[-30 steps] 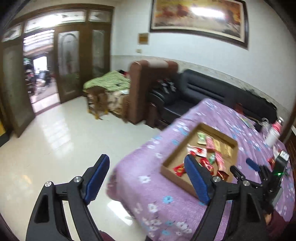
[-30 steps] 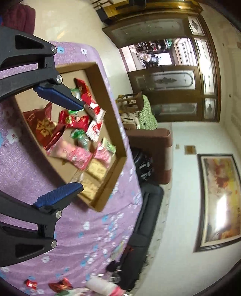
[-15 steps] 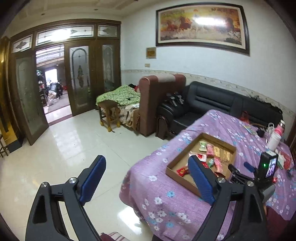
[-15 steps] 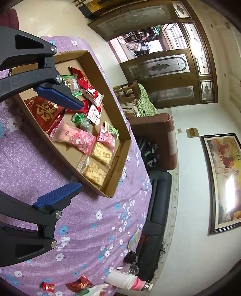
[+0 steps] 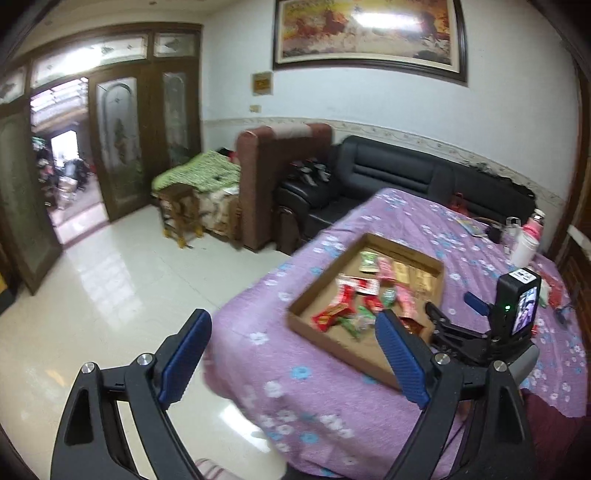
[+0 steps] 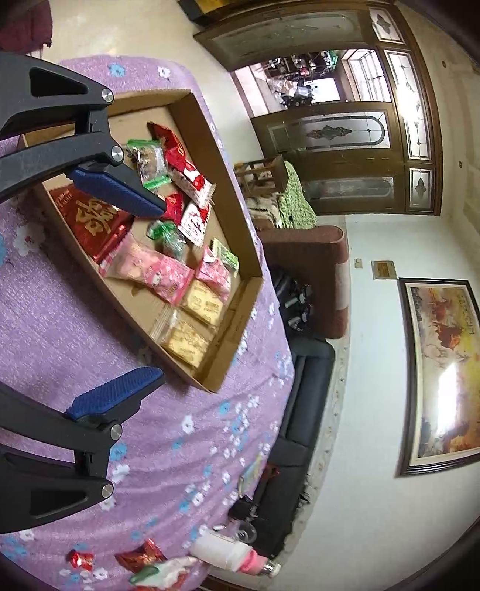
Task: Organize snacks
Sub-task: 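Move both tools back over the remaining red candies on the table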
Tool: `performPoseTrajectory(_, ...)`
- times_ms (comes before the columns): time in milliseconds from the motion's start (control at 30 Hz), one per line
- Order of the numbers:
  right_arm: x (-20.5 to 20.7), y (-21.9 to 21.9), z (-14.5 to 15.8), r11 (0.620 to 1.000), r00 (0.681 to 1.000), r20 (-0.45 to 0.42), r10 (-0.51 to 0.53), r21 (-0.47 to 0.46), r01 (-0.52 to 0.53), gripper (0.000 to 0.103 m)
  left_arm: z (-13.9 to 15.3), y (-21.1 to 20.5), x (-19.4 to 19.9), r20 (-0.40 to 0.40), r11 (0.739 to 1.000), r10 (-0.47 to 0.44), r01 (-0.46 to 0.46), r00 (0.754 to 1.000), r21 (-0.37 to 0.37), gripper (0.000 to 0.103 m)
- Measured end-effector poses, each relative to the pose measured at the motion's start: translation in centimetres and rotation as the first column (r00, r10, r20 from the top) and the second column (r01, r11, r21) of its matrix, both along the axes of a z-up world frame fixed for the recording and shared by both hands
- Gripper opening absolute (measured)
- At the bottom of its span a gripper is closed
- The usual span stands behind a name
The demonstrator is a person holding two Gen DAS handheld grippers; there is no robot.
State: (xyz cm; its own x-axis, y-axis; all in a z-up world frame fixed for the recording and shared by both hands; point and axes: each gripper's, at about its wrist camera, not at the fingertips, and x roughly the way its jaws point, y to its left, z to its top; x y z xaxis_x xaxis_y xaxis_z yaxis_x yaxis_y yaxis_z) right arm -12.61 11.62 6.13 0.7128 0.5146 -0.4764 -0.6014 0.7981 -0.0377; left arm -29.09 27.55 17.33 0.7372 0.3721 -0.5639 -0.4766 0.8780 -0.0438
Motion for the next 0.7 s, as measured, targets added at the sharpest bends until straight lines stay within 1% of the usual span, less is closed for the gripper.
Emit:
performPoseTrajectory(67, -0.3, -0.2, 0.5, 1.0, 1.0, 0.023, -0.019, 0.011, 0.019, 0.087, -1.1, -0.6, 2.7, -0.005, 0.994, -0.099, 0.098, 0.995, -0.047, 0.09)
performPoseTrajectory(100, -0.3, -0.4, 0.8, 0.999, 0.998, 0.037, -0.042, 0.01, 0.042, 0.086, -1.7, -1.1, 4.3, -0.008, 0.986, -0.153, 0.152, 0.988, -0.07, 0.09)
performPoseTrajectory(133, -0.3, -0.8, 1.3, 0.996, 0.995, 0.054, -0.088, -0.006, 0.089, 0.086, -2.2, -1.4, 5.6, -0.012, 0.977, -0.194, 0.192, 0.981, -0.089, 0.09)
performPoseTrajectory(200, -0.4, -2.5, 2.3, 0.989, 0.988, 0.051, -0.145, -0.015, 0.146, 0.086, -3.1, -2.6, 8.7, -0.013, 0.947, -0.294, 0.289, 0.956, -0.141, 0.09)
performPoseTrajectory(233, -0.6, -3.9, 2.7, 0.986, 0.985, 0.04, -0.167, -0.006, 0.167, 0.086, -3.6, -3.4, 10.3, -0.009, 0.924, -0.349, 0.343, 0.937, -0.168, 0.09)
performPoseTrajectory(300, -1.6, -8.0, 3.0, 0.971, 0.971, 0.011, -0.239, 0.018, 0.239, 0.088, -4.2, -5.1, 12.7, -0.004, 0.888, -0.424, 0.416, 0.905, -0.195, 0.09)
performPoseTrajectory(333, -2.1, -10.3, 2.8, 0.958, 0.958, 0.004, -0.288, 0.015, 0.288, 0.089, -4.4, -6.4, 14.1, -0.003, 0.863, -0.472, 0.461, 0.882, -0.205, 0.09)
performPoseTrajectory(400, -3.1, -14.6, 2.4, 0.912, 0.913, 0.014, -0.409, -0.03, 0.409, 0.09, -4.7, -8.5, 15.7, 0.009, 0.811, -0.551, 0.538, 0.834, -0.229, 0.09)
performPoseTrajectory(467, -4.0, -18.8, 2.1, 0.852, 0.856, 0.02, -0.517, -0.085, 0.516, 0.09, -4.7, -10.2, 16.5, 0.034, 0.76, -0.61, 0.596, 0.792, -0.259, 0.09)
performPoseTrajectory(500, -4.6, -20.8, 2.1, 0.821, 0.826, 0.02, -0.564, -0.094, 0.563, 0.09, -4.6, -10.9, 16.6, 0.051, 0.739, -0.631, 0.62, 0.774, -0.265, 0.09)
performPoseTrajectory(533, -5.5, -23.3, 2.3, 0.779, 0.783, 0.02, -0.622, -0.091, 0.621, 0.09, -4.6, -11.5, 16.3, 0.062, 0.728, -0.643, 0.634, 0.764, -0.263, 0.09)
performPoseTrajectory(600, -6.9, -26.9, 2.7, 0.721, 0.724, 0.014, -0.689, -0.081, 0.688, 0.09, -4.7, -12.3, 15.7, 0.079, 0.704, -0.667, 0.662, 0.741, -0.258, 0.09)
performPoseTrajectory(633, -7.5, -28.2, 2.9, 0.695, 0.699, 0.015, -0.715, -0.082, 0.714, 0.09, -4.9, -12.7, 15.2, 0.082, 0.685, -0.687, 0.681, 0.722, -0.26, 0.09)
performPoseTrajectory(667, -8.0, -29.6, 3.1, 0.668, 0.672, 0.02, -0.741, -0.088, 0.739, 0.09, -5.1, -12.9, 14.8, 0.08, 0.674, -0.699, 0.692, 0.71, -0.259, 0.09)
performPoseTrajectory(700, -8.2, -30.5, 3.1, 0.649, 0.653, 0.024, -0.757, -0.096, 0.755, 0.09, -5.2, -12.8, 14.4, 0.073, 0.67, -0.706, 0.698, 0.704, -0.254, 0.09)
